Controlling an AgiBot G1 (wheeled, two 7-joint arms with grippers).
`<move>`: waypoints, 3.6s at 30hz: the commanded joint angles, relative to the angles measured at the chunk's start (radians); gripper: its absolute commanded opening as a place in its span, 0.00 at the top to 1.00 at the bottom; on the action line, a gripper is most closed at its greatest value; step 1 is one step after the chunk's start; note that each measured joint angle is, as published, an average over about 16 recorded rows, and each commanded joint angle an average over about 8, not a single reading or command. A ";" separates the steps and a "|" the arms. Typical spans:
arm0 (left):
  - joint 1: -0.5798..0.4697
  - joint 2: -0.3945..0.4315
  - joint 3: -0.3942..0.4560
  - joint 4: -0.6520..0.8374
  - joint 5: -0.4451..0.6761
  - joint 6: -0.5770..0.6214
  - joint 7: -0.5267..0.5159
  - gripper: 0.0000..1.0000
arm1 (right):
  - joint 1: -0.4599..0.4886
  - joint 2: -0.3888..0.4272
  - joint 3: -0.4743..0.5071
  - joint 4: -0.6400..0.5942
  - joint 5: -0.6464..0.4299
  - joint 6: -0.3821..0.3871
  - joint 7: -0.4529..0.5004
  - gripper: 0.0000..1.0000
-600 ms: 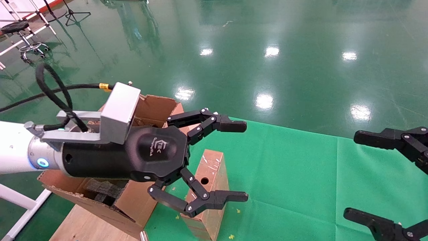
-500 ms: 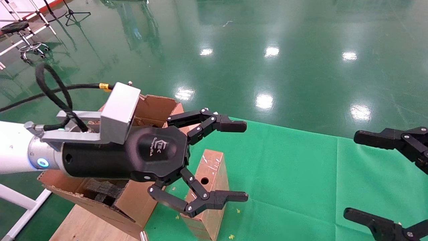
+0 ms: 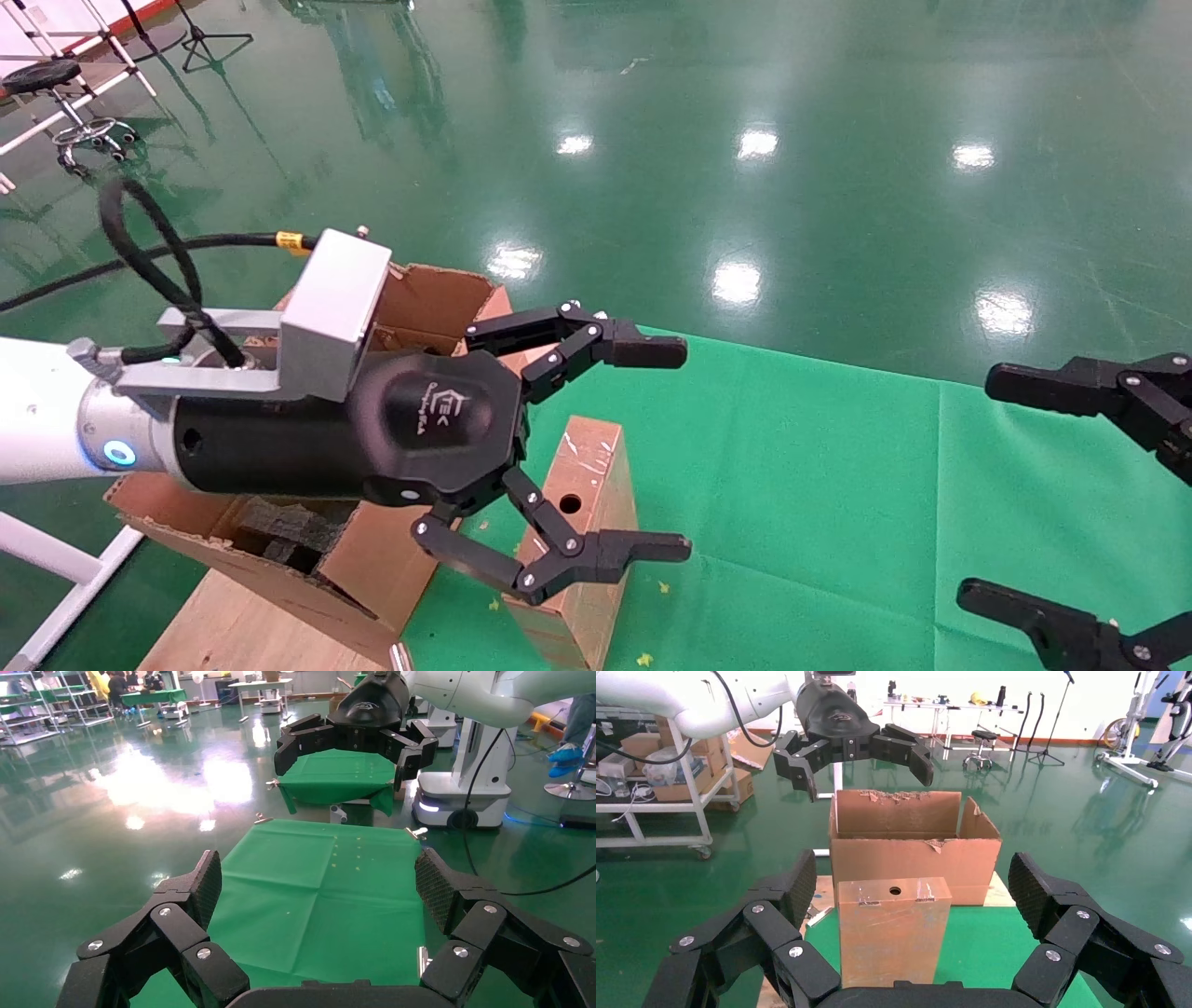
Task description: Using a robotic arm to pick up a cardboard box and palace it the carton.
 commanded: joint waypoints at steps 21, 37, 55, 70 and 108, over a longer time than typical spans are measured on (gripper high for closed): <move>-0.246 -0.026 0.132 -0.047 0.363 0.028 -0.105 0.00 | 0.000 0.000 0.000 0.000 0.000 0.000 0.000 1.00; -0.506 0.113 0.358 -0.047 0.793 0.062 -0.624 0.00 | 0.000 0.000 0.000 -0.001 0.000 0.000 0.000 1.00; -0.759 0.235 0.724 0.027 0.811 0.102 -1.247 0.00 | 0.000 0.000 -0.001 -0.001 0.000 0.000 -0.001 1.00; -0.866 0.308 0.966 0.051 0.769 0.074 -1.396 0.00 | 0.000 0.000 -0.001 -0.001 0.000 0.000 -0.001 1.00; -0.857 0.380 1.047 0.091 0.786 0.054 -1.392 1.00 | 0.000 0.001 -0.001 -0.001 0.001 0.001 -0.001 0.00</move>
